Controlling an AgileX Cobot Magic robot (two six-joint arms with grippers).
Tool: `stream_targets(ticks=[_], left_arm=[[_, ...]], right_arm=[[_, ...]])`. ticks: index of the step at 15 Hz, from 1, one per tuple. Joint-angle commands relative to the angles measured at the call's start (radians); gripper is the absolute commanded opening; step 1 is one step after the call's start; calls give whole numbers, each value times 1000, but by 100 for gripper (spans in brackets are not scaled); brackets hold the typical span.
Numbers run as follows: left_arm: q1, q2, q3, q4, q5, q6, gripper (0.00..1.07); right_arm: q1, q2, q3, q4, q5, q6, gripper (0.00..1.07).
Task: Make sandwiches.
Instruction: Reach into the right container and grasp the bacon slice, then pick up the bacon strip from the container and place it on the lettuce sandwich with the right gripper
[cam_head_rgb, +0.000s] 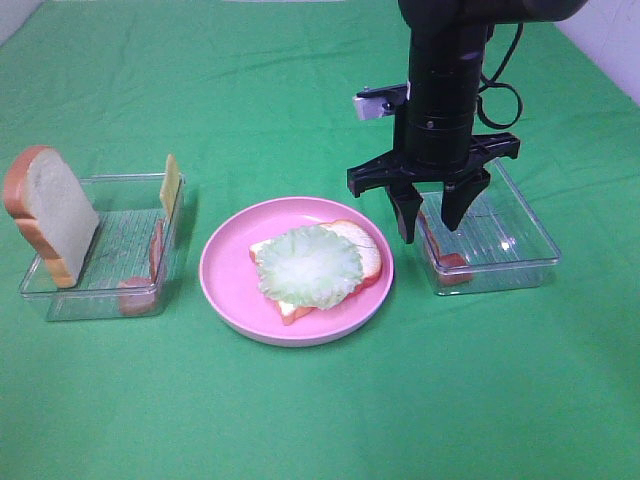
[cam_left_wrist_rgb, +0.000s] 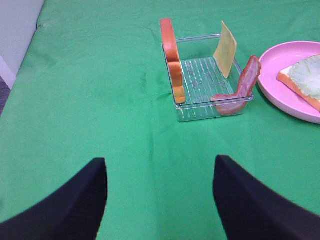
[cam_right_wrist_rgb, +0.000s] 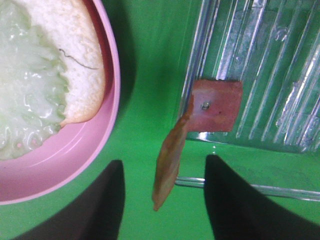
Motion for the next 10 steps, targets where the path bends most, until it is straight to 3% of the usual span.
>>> stream_targets(ticks=[1,2,3,5,10], left_arm=[[1,-18,2,2,-8,-2,60],[1,-18,2,2,-8,-2,60],[1,-18,2,2,-8,-2,60],[1,-18,2,2,-8,-2,60],[1,-18,2,2,-8,-2,60]], right_arm=[[-2,2,7,-11,65,-27,25],[-2,2,7,-10,67,-46,13],[-2,2,7,-10,67,-46,13],[-2,2,7,-16,73,-71,0],[-2,-34,7,-56,73,-70,0]])
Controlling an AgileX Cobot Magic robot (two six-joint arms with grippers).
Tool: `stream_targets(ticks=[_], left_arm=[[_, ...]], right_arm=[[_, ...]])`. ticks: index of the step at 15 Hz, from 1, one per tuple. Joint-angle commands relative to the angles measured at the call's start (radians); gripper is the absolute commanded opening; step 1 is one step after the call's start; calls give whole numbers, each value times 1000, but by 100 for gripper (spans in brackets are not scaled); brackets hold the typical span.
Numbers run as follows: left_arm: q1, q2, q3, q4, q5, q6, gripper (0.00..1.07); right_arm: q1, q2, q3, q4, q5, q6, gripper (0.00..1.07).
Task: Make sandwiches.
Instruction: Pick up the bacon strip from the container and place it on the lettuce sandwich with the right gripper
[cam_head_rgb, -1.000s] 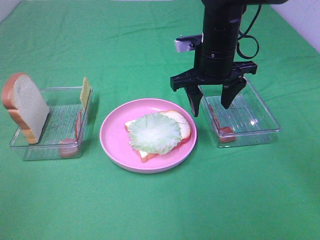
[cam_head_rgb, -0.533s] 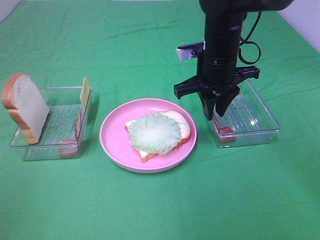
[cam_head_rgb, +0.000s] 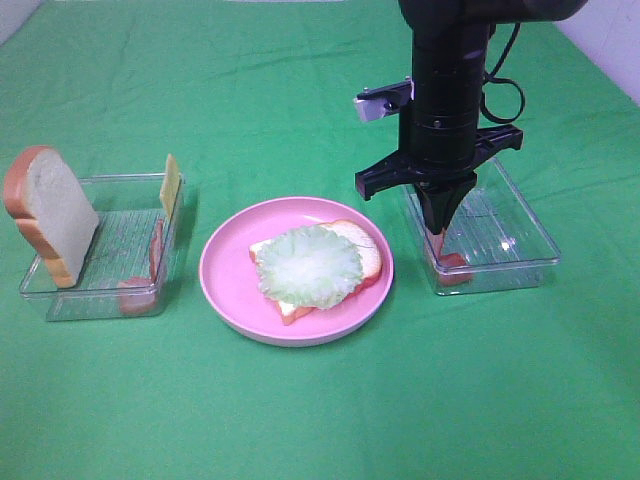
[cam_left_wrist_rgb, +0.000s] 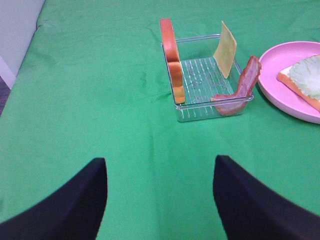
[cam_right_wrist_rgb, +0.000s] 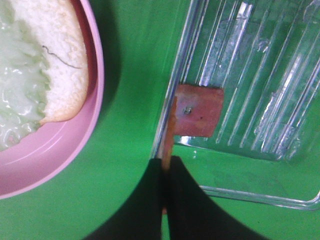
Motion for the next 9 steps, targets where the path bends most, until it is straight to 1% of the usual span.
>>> stream_targets(ticks=[1,3,4,7,8,9], left_arm=[[1,-18,2,2,-8,-2,60],[1,-18,2,2,-8,-2,60],[1,-18,2,2,-8,-2,60],[1,-18,2,2,-8,-2,60],[1,-18,2,2,-8,-2,60],[1,-18,2,2,-8,-2,60]], right_arm=[[-2,-51,7,-9,72,-13,0],[-2,-107,7,-8,72,-13,0],[-2,-107,7,-8,72,-13,0],[-2,-212,7,46,63,-24,0],[-2,-256,7,109,45,-56,0],[-2,-286,7,206,36,-108,0]])
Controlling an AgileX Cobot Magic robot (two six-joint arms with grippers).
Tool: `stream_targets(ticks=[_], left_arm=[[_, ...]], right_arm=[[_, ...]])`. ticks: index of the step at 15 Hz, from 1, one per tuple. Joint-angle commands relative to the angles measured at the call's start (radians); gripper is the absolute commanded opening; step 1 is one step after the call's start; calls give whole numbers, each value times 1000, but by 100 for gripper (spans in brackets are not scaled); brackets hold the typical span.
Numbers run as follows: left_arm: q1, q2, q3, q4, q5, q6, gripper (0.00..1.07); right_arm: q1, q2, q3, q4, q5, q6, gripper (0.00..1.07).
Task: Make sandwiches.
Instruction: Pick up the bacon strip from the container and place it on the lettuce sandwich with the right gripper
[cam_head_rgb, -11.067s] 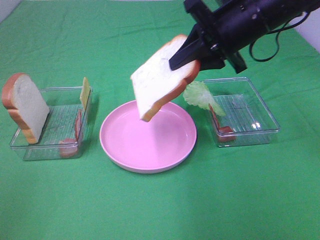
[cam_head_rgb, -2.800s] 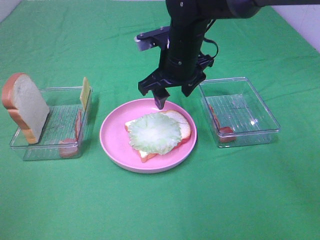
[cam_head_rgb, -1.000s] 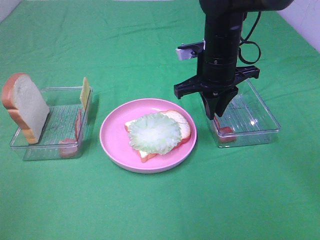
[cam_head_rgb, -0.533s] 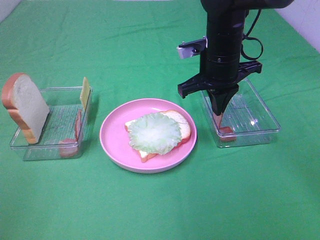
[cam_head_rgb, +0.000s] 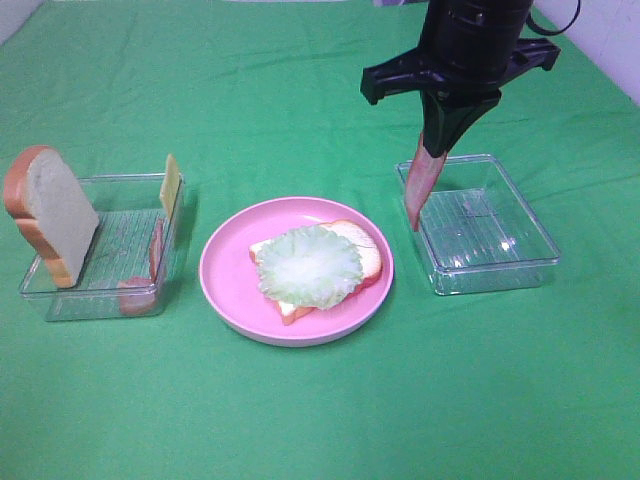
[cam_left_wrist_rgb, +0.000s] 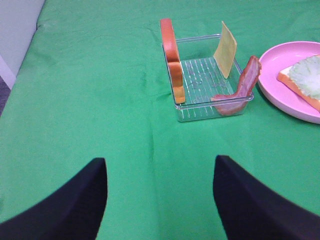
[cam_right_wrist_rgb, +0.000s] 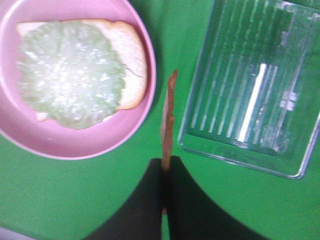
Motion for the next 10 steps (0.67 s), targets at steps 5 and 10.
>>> stream_targets(ticks=[5,10], left_arm=[[1,-18,2,2,-8,-2,60],[1,-18,2,2,-8,-2,60]], right_arm=[[0,23,5,464,-28,-255,0],[1,200,5,726,-78,-410,0]])
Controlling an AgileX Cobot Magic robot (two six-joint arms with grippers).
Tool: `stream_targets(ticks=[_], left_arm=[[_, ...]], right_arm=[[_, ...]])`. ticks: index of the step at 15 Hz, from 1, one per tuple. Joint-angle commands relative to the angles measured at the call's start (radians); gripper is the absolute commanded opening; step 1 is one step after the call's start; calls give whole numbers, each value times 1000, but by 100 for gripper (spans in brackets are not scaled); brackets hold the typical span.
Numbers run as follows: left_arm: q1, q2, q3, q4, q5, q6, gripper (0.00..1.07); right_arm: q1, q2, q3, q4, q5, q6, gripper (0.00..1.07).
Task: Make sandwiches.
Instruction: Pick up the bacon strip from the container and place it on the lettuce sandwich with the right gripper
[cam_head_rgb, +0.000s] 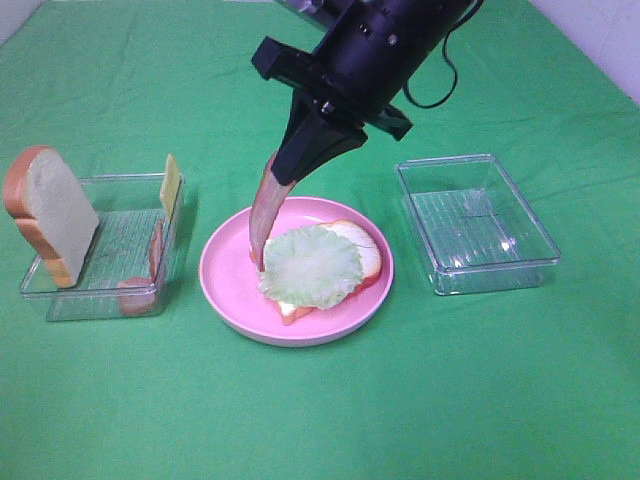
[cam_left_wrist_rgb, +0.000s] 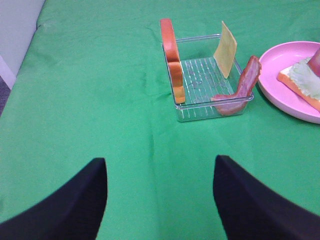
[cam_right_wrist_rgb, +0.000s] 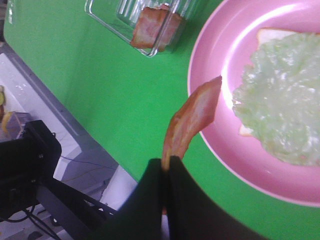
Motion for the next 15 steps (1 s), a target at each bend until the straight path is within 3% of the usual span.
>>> stream_targets(ticks=[1,6,8,9,10,11,12,13,14,15], left_arm=[[1,-18,2,2,-8,-2,60],[1,-18,2,2,-8,-2,60],[1,-18,2,2,-8,-2,60],[1,-18,2,2,-8,-2,60],[1,-18,2,2,-8,-2,60],[1,-18,2,2,-8,-2,60],[1,-18,2,2,-8,-2,60],[1,-18,2,2,-8,-2,60],[1,-18,2,2,-8,-2,60],[1,-18,2,2,-8,-2,60]], right_arm=[[0,76,5,39,-33,-43,0],[0,96,5,-280,-123,154,0],[0,96,5,-327,-127,178,0],[0,96,5,-330,-127,178,11],[0,96,5,-330,-127,178,11],[0,96,5,-332,-123,178,27],[0,93,5,-337,-111,178,64],[0,85,5,-342,-85,174,81],[0,54,5,-377,-41,174,89],[0,29,5,-408,-7,182,88]])
